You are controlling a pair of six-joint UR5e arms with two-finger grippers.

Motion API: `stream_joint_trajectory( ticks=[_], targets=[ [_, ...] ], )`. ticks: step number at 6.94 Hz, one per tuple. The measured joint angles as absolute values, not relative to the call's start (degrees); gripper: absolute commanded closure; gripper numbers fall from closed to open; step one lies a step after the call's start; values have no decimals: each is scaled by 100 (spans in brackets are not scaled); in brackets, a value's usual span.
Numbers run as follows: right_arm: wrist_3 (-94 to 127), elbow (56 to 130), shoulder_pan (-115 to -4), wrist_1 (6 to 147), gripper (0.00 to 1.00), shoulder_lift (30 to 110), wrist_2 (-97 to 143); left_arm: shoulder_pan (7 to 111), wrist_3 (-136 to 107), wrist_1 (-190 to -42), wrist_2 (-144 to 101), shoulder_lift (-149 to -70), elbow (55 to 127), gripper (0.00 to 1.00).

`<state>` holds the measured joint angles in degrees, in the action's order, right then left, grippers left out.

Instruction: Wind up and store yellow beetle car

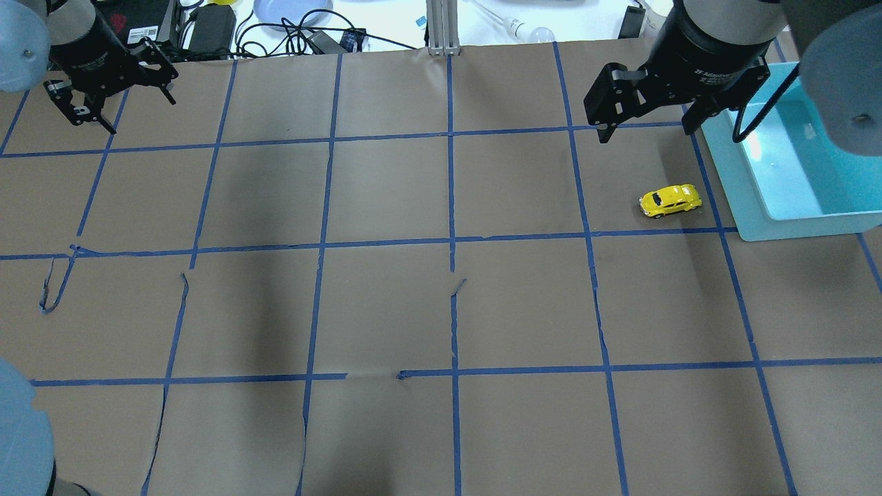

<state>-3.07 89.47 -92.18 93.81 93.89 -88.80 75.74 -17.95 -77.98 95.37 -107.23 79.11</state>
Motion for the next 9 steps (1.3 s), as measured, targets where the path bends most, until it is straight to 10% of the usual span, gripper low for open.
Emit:
stream_joint_trajectory(
  ticks=[9],
  targets=[
    [-10454, 8949, -8166, 11243, 0, 6637, -9206, 8145, 488, -8247, 8648, -9597, 8465, 0]
  ],
)
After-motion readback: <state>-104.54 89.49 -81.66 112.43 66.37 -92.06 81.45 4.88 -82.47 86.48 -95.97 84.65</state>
